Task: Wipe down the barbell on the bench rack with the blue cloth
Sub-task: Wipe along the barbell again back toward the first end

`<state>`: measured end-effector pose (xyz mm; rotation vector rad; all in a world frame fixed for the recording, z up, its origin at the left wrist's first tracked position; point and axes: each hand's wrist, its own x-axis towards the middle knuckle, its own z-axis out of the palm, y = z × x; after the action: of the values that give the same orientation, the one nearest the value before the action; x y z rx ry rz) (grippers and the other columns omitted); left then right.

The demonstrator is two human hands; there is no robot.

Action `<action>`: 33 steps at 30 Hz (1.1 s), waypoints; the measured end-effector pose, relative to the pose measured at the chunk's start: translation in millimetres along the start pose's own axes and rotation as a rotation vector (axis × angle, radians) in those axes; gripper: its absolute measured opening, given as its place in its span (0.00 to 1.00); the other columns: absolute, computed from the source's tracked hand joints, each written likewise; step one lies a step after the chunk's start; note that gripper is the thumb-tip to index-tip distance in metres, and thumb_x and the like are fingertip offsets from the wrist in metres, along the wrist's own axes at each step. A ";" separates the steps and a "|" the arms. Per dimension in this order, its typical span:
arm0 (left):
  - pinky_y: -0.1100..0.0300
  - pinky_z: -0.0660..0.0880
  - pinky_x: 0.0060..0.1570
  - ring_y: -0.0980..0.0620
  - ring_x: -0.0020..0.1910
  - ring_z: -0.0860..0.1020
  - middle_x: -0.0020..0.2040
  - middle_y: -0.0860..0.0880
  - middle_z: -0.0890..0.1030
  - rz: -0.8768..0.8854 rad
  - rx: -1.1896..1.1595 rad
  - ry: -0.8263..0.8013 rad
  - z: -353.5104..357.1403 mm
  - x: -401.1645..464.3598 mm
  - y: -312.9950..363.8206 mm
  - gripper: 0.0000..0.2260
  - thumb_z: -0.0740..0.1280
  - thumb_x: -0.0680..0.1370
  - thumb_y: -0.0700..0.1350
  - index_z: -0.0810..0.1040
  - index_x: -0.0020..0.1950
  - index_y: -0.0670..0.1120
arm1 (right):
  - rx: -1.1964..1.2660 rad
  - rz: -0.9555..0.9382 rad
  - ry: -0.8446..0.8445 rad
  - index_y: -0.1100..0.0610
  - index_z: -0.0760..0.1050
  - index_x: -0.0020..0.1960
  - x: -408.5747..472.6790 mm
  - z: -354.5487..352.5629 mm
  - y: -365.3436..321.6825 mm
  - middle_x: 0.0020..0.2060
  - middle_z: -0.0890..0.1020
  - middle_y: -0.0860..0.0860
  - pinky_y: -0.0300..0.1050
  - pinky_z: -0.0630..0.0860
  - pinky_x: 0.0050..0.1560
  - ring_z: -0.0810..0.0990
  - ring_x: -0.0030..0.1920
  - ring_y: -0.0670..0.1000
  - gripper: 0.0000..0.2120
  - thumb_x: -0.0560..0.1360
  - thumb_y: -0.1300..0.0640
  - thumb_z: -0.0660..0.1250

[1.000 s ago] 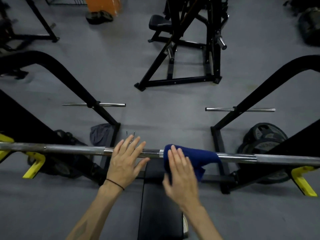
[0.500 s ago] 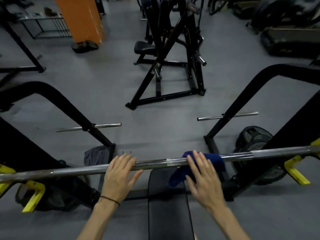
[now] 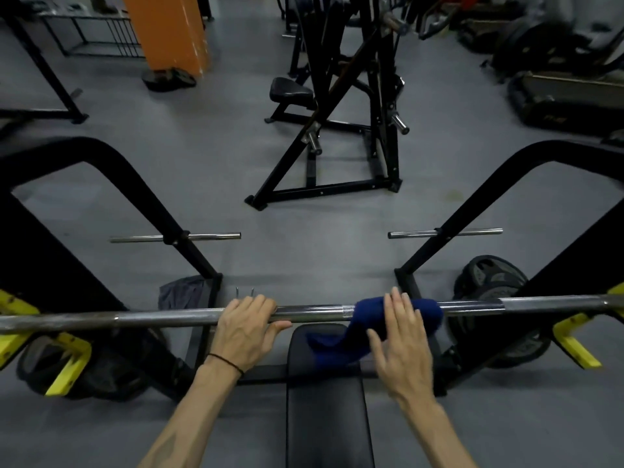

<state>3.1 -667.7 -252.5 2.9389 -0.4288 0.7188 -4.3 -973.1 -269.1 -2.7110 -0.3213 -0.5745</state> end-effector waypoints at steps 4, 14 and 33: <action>0.61 0.65 0.20 0.45 0.18 0.71 0.21 0.48 0.72 -0.185 0.056 -0.010 -10.3 26.2 -2.0 0.20 0.56 0.80 0.53 0.78 0.34 0.48 | 0.133 0.051 -0.010 0.63 0.61 0.81 8.8 23.1 -69.2 0.82 0.60 0.57 0.57 0.47 0.82 0.54 0.83 0.58 0.36 0.84 0.38 0.52; 0.52 0.72 0.58 0.49 0.50 0.77 0.51 0.52 0.80 -0.079 -0.066 -0.042 -11.4 -4.3 8.2 0.20 0.55 0.83 0.59 0.80 0.59 0.48 | 0.012 0.162 0.087 0.65 0.60 0.81 -0.7 1.6 -8.3 0.82 0.58 0.58 0.58 0.52 0.81 0.53 0.83 0.60 0.37 0.84 0.37 0.52; 0.48 0.61 0.74 0.47 0.74 0.68 0.72 0.47 0.74 -0.077 -0.054 -0.148 -7.7 -18.6 4.8 0.25 0.57 0.81 0.59 0.71 0.74 0.47 | -0.059 -0.260 -0.086 0.59 0.63 0.81 17.2 13.4 -41.0 0.81 0.62 0.53 0.52 0.47 0.83 0.62 0.81 0.55 0.33 0.85 0.38 0.52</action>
<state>-17.5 -666.5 -254.2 2.9497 -0.3386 0.4755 3.9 -928.0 -261.4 -2.7754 -0.6977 -0.5448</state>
